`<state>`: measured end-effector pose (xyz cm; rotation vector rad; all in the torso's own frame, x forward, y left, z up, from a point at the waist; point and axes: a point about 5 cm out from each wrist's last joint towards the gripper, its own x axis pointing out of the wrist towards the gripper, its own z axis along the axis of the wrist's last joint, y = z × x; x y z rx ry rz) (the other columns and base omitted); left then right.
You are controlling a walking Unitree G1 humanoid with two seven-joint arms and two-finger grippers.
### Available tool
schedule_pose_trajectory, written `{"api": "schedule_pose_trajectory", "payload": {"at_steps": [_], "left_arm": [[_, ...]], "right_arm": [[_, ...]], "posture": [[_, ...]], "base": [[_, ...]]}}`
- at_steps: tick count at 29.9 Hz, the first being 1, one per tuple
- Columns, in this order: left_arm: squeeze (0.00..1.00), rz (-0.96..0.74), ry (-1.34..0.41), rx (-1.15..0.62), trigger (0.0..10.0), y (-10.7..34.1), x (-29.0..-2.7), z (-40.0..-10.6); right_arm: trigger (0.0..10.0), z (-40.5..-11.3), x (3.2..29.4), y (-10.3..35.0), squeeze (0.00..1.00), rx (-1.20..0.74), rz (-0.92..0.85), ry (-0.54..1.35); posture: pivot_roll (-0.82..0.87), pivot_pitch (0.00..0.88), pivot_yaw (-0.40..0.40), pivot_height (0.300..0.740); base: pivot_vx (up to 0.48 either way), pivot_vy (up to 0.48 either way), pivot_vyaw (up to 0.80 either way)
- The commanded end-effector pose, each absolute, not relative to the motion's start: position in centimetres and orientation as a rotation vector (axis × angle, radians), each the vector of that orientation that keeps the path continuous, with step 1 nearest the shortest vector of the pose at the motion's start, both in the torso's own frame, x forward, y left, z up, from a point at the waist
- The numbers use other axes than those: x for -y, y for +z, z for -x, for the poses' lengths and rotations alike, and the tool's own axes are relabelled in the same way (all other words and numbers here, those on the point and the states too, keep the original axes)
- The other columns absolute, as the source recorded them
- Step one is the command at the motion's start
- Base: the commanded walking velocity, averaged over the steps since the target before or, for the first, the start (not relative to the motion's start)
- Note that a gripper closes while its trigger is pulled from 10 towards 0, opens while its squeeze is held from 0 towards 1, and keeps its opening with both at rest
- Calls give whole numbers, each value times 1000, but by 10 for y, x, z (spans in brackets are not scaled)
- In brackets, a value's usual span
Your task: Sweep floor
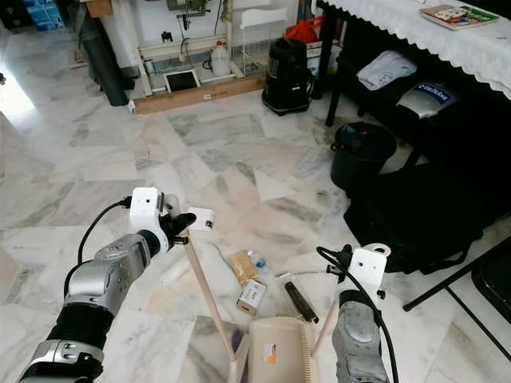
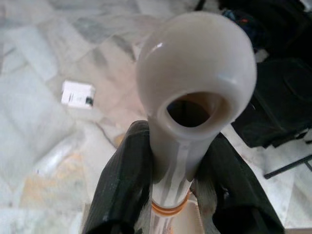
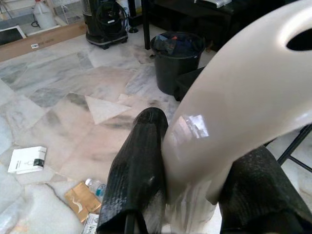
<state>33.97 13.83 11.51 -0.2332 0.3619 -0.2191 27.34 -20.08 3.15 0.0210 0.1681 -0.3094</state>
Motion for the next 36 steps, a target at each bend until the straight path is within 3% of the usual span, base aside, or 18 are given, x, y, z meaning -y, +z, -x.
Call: {"api": "schedule_pose_trajectory", "payload": {"at_steps": [1, 7, 13, 22, 24, 27, 33, 36], "left_arm": [[0, 339, -254, -386, 10000, 117, -129, -338], [0, 454, -256, -345, 10000, 128, -122, -339], [0, 234, -226, -163, 10000, 159, -131, -344], [0, -82, -115, -17, 10000, 181, -168, -343], [0, -231, -118, -34, 10000, 175, -177, -343], [0, -300, -132, -74, 10000, 163, -182, -343], [0, -335, -190, -174, 10000, 133, -180, -341], [0, -180, -251, -241, 10000, 114, -170, -340]], "right_arm": [[10000, -265, 197, 16, 0, -244, -37, -302], [10000, -266, 197, 17, 0, -239, -37, -304], [10000, -265, 195, 13, 0, -262, -29, -282], [10000, -262, 194, 9, 0, -275, 91, -254], [10000, -263, 193, 10, 0, -269, 124, -245], [10000, -265, 193, 13, 0, -255, 158, -226], [10000, -268, 194, 18, 0, -235, 178, -220], [10000, -268, 197, 20, 0, -227, 182, -228]], "posture": [[-17, 118, 26, 740], [-18, 116, 28, 740], [-15, 114, 28, 740], [-12, 108, 26, 740], [-14, 107, 26, 740], [-20, 108, 23, 740], [-32, 105, 19, 740], [-42, 105, 17, 740]], "base": [[0, 0, 0], [0, 0, 0], [0, 0, 0], [0, 0, 0], [0, 0, 0], [0, 0, 0], [0, 0, 0], [0, 0, 0]]}}
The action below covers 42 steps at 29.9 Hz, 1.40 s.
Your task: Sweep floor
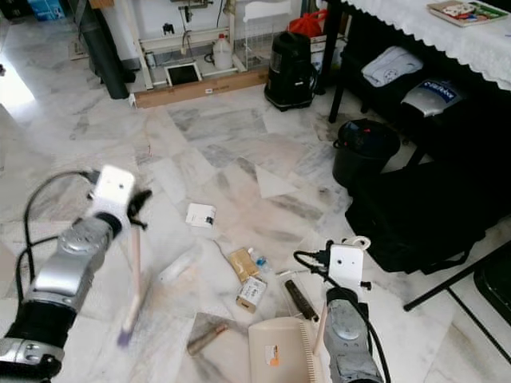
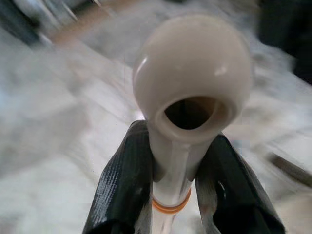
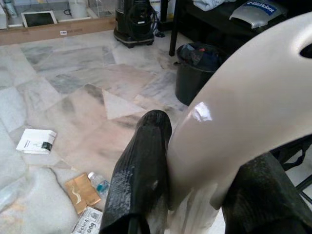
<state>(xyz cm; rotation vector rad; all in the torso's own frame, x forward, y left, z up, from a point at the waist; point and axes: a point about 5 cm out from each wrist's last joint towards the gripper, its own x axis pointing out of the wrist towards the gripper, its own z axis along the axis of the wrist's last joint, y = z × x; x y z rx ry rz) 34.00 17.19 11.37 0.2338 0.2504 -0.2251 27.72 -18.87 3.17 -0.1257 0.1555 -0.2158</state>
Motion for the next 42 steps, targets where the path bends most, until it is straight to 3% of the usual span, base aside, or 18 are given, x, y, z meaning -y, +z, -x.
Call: {"api": "schedule_pose_trajectory", "payload": {"at_steps": [1, 2, 9, 26, 31, 42], "left_arm": [[0, -127, -262, -233, 10000, 113, -167, -340], [0, -39, -280, -198, 10000, 112, -161, -341], [0, 97, -270, -111, 10000, 116, -151, -347], [0, 14, -401, -66, 10000, 132, -149, -347], [0, -48, -363, -61, 10000, 130, -152, -349], [0, 56, -371, -95, 10000, 111, -138, -349]], "right_arm": [[10000, -268, 198, 20, 0, -222, 178, -230], [10000, -268, 199, 21, 0, -215, 177, -231], [10000, -266, 201, 21, 0, -215, 181, -235], [10000, -266, 196, 18, 0, -228, 168, -233], [10000, -266, 196, 18, 0, -225, 169, -236], [10000, -267, 197, 20, 0, -215, 167, -253]], "posture": [[-43, 105, 17, 740], [-47, 106, 14, 740], [-51, 106, 15, 740], [-36, 112, 25, 740], [-36, 112, 25, 740], [-41, 112, 26, 740]], "base": [[0, 0, 0], [0, 0, 0], [0, 0, 0], [0, 0, 0], [0, 0, 0], [0, 0, 0]]}}
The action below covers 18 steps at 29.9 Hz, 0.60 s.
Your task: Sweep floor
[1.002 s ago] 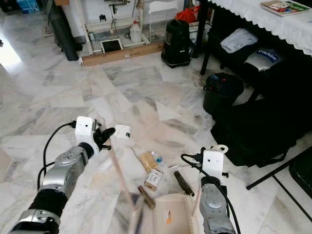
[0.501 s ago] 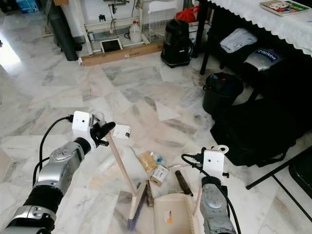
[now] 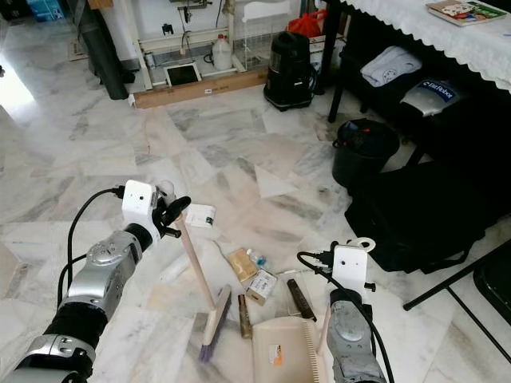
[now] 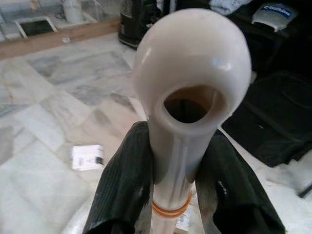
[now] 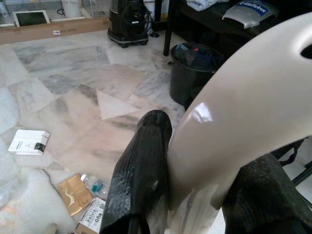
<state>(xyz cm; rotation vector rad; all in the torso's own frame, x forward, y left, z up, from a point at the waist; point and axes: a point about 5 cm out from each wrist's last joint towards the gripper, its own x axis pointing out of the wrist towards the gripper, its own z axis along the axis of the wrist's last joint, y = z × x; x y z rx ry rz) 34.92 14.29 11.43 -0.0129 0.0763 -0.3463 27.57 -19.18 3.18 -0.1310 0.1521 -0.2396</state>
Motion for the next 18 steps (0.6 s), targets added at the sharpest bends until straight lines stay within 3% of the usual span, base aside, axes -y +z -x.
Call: {"api": "schedule_pose_trajectory", "payload": {"at_steps": [1, 8, 18], "left_arm": [[0, 82, -378, -107, 10000, 109, -137, -349], [0, 203, -457, -145, 10000, 106, -125, -349], [0, 227, -527, -158, 10000, 116, -130, -344]], "right_arm": [[10000, -268, 196, 21, 0, -213, 165, -253], [10000, -267, 197, 20, 0, -217, 164, -257], [10000, -269, 196, 20, 0, -217, 160, -258]], "posture": [[-41, 112, 26, 740], [-46, 113, 28, 740], [-35, 109, 31, 740]], "base": [[0, 0, 0], [0, 0, 0], [0, 0, 0]]}}
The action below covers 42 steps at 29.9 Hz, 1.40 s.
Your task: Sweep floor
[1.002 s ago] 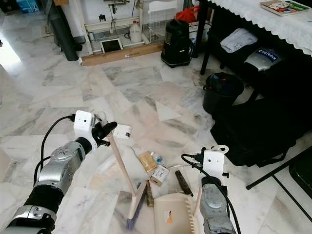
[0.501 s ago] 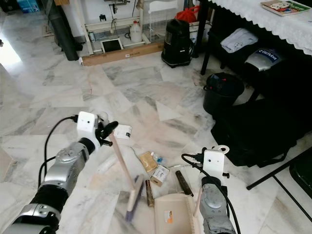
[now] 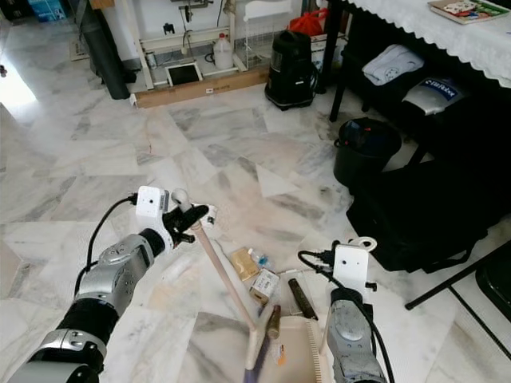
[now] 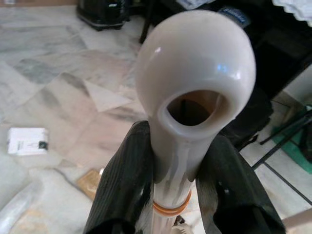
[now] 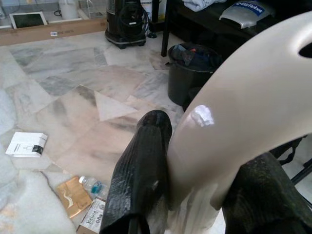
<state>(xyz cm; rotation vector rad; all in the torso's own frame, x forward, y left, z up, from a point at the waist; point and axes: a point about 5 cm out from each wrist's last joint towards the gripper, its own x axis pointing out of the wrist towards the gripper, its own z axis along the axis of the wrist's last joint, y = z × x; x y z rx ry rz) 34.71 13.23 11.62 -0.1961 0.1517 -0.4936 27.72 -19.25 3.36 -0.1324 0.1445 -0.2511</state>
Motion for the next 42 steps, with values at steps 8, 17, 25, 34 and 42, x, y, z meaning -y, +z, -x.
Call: {"api": "schedule_pose_trajectory", "payload": {"at_steps": [8, 17, 25, 34, 42], "left_arm": [[0, 146, -613, -146, 10000, 123, -127, -336], [0, 75, -683, -128, 10000, 132, -125, -331], [0, 80, -765, -128, 10000, 138, -118, -325], [0, 41, -856, -190, 10000, 137, -117, -313], [0, 3, -787, -167, 10000, 140, -120, -317]], "right_arm": [[10000, -270, 195, 20, 0, -220, 158, -255], [10000, -271, 196, 20, 0, -211, 154, -266], [10000, -273, 200, 22, 0, -205, 99, -307], [10000, -280, 219, 39, 0, -130, 5, -404], [10000, -294, 218, 65, 0, -12, -40, -385]], "posture": [[-27, 96, 34, 740], [-24, 86, 35, 740], [-20, 85, 34, 740], [-11, 98, 36, 740], [-14, 97, 36, 740]], "base": [[0, 0, 0], [0, 0, 0], [0, 0, 0], [0, 0, 0], [0, 0, 0]]}}
